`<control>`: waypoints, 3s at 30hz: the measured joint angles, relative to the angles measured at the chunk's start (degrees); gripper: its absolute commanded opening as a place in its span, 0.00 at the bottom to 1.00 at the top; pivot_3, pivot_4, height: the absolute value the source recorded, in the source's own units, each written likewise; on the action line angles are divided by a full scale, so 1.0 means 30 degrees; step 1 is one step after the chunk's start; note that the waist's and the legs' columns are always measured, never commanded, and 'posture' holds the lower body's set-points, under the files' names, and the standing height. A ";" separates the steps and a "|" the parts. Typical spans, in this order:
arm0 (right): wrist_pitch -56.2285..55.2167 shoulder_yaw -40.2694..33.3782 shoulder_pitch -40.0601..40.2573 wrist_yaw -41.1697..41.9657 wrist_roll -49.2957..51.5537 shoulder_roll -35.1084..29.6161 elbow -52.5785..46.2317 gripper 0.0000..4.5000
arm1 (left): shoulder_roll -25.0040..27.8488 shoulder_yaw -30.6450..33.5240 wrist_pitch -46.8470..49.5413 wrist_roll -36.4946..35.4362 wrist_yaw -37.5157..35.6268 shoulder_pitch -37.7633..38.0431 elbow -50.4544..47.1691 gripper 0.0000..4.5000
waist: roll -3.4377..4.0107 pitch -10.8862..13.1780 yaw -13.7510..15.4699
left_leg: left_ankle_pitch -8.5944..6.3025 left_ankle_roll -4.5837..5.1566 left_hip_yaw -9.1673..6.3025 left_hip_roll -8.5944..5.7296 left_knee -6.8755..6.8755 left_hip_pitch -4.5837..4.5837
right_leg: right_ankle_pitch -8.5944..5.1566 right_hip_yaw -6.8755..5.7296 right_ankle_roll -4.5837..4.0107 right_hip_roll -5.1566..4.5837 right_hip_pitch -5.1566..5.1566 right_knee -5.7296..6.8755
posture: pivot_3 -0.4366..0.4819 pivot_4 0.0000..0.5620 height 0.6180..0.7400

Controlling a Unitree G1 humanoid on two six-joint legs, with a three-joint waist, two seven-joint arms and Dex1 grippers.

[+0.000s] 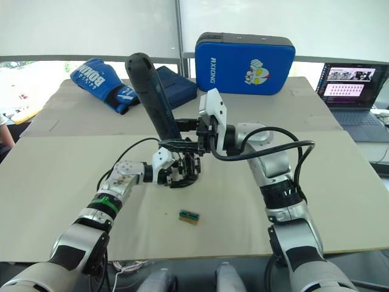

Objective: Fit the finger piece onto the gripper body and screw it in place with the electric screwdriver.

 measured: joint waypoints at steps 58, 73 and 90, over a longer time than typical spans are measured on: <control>-0.0651 0.0535 -0.1629 0.1319 -0.0178 -0.0281 0.3295 0.43 | 0.0561 0.0025 -0.1097 0.0306 0.0298 0.0787 -0.0068 0.51 | -0.0023 -0.0134 -0.0387 | -0.0005 0.0010 -0.0026 0.0031 -0.0093 0.0351 | -0.0024 0.0027 -0.0026 0.0035 0.0252 -0.0083 | 0.48 0.27 1.00; 0.1488 -0.1569 -0.3780 0.1051 0.2394 0.0092 0.0704 0.43 | 0.0625 0.0001 -0.1929 0.0315 -0.0068 0.0697 0.0166 0.51 | -0.0019 -0.0127 -0.0383 | -0.0002 0.0005 -0.0102 0.0007 -0.0055 0.0077 | -0.0014 0.0035 -0.0016 0.0007 0.0007 -0.0011 | 0.48 0.27 1.00; 0.5955 -0.0714 0.1145 0.3617 0.5515 -0.2226 -0.5318 0.43 | 0.5529 0.0001 -0.1729 0.0001 -0.4642 0.2539 -0.3642 1.00 | -0.0009 -0.0117 -0.0509 | -0.0002 0.0006 -0.0124 0.0021 -0.0064 0.0060 | -0.0017 0.0038 -0.0020 0.0012 -0.0022 -0.0007 | 0.48 0.27 1.00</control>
